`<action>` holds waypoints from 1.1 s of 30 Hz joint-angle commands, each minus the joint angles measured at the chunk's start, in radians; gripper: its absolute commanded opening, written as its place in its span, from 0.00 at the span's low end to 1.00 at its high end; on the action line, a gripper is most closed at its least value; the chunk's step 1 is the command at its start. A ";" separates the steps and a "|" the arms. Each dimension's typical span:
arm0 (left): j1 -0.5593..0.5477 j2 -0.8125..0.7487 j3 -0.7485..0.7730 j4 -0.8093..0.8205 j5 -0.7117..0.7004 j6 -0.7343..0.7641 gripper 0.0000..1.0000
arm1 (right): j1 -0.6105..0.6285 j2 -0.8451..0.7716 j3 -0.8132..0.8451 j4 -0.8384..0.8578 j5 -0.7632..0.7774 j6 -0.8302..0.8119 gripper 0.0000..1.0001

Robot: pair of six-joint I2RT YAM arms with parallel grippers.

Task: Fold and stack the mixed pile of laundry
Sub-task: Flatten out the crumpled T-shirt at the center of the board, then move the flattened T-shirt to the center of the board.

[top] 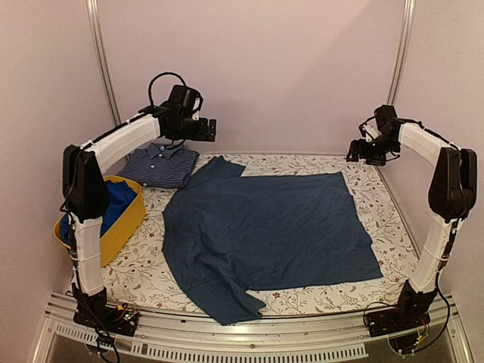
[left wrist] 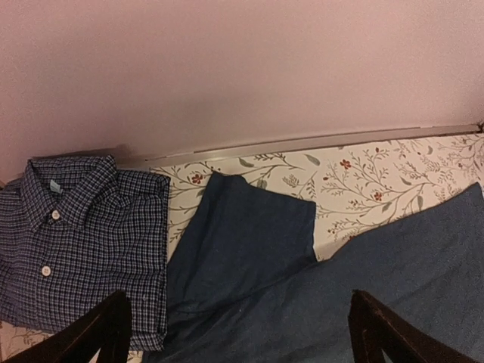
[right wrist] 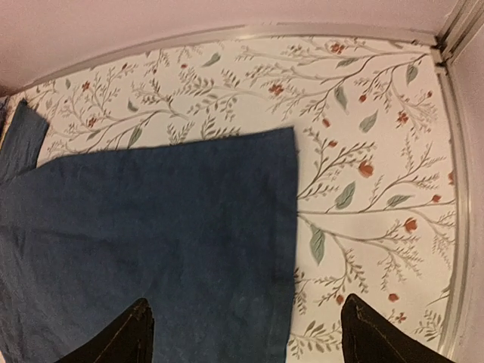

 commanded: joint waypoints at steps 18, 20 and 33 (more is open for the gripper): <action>-0.044 0.215 -0.106 -0.106 0.183 -0.110 0.80 | 0.129 0.186 -0.140 0.180 -0.237 0.074 0.78; -0.040 0.283 -0.028 -0.129 0.198 -0.096 0.79 | 0.128 0.219 -0.125 0.173 -0.210 0.072 0.78; 0.017 0.630 0.389 -0.072 0.410 -0.056 0.75 | 0.042 0.380 0.007 0.096 -0.130 0.104 0.77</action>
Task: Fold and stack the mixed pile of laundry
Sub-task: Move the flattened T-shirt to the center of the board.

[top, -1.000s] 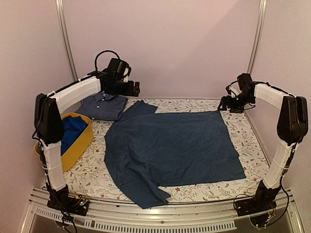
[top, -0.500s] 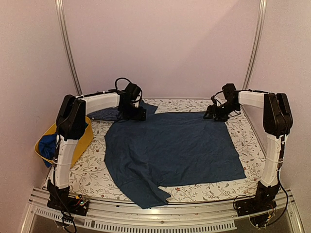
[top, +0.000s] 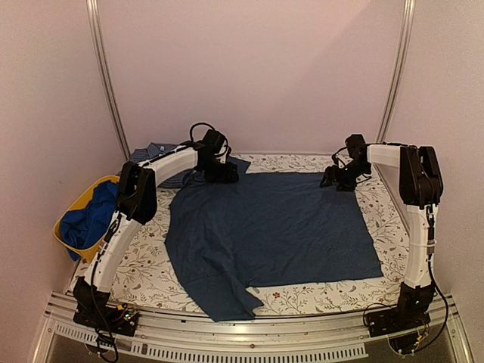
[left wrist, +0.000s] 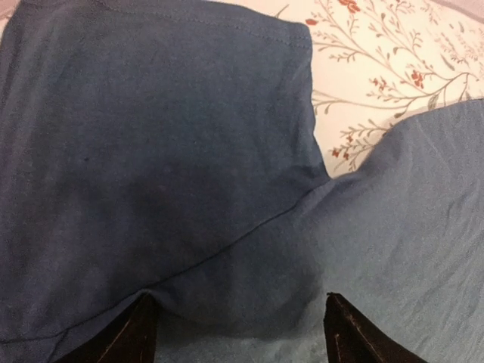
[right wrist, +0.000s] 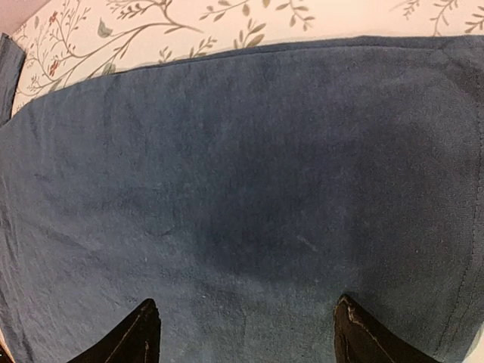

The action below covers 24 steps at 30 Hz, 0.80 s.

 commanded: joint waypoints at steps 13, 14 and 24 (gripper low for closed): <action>0.122 -0.142 0.064 0.234 0.181 -0.059 0.97 | -0.144 0.031 0.191 -0.104 -0.038 0.002 0.78; 0.119 -0.187 0.026 0.212 0.175 -0.055 0.96 | -0.144 -0.011 0.180 -0.104 -0.049 0.002 0.78; 0.017 -0.761 -0.932 0.207 0.080 -0.046 0.76 | 0.008 -0.389 -0.298 -0.051 -0.155 0.017 0.78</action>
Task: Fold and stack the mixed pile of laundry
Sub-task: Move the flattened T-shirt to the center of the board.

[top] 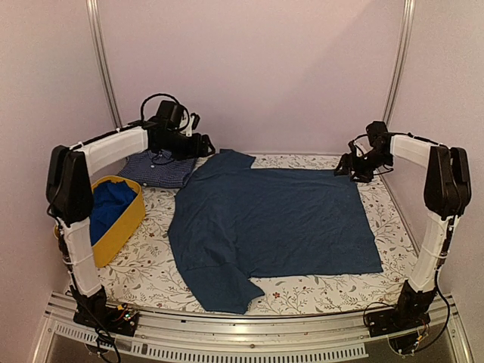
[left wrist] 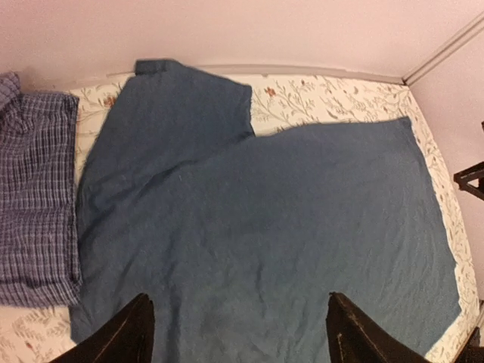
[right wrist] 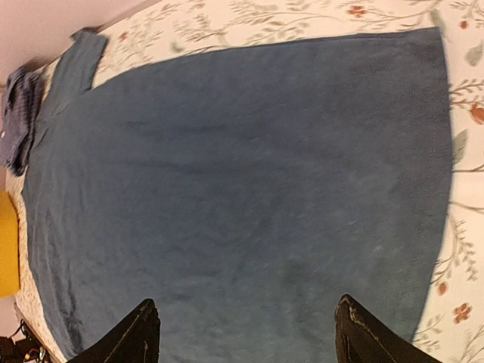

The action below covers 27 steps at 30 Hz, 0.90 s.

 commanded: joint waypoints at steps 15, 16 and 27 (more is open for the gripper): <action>-0.048 -0.055 -0.558 -0.081 -0.234 -0.053 0.67 | 0.097 -0.170 -0.558 0.163 -0.040 0.042 0.78; -0.035 -0.029 -0.530 -0.083 -0.243 -0.047 0.66 | 0.085 -0.153 -0.557 0.167 -0.036 0.040 0.78; -0.013 -0.070 -0.367 -0.133 -0.282 0.022 0.74 | 0.047 -0.257 -0.475 0.085 -0.087 0.060 0.79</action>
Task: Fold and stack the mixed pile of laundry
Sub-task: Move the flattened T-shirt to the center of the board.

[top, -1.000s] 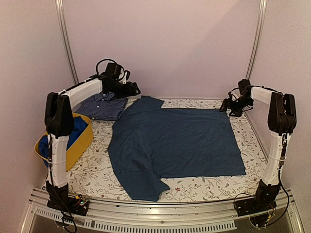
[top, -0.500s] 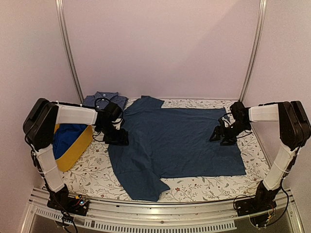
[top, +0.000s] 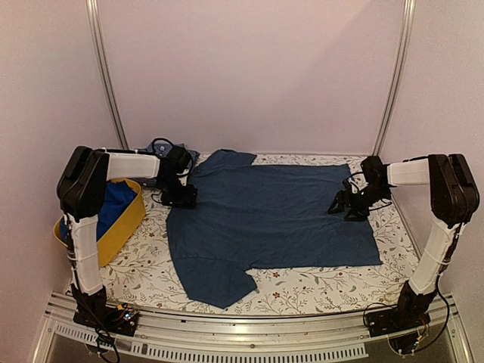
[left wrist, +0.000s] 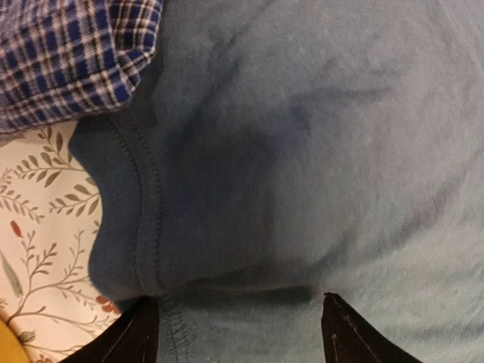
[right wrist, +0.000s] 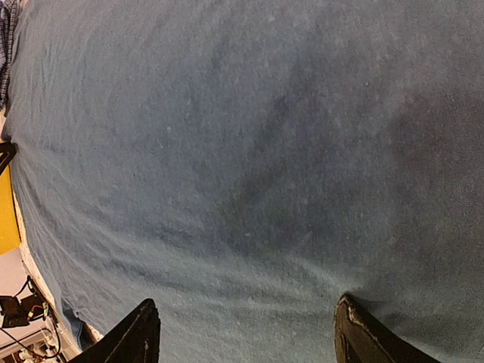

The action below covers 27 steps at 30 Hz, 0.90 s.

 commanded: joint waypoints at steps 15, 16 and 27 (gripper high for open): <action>-0.194 -0.809 -0.650 0.021 0.217 -0.523 0.79 | -0.157 -0.632 -0.407 -0.278 0.203 0.310 0.75; -0.202 -0.820 -0.663 0.017 0.214 -0.548 0.79 | -0.171 -0.643 -0.425 -0.284 0.207 0.320 0.74; -0.237 -0.858 -0.758 -0.019 0.209 -0.742 0.76 | -0.204 -0.640 -0.508 -0.288 0.289 0.410 0.54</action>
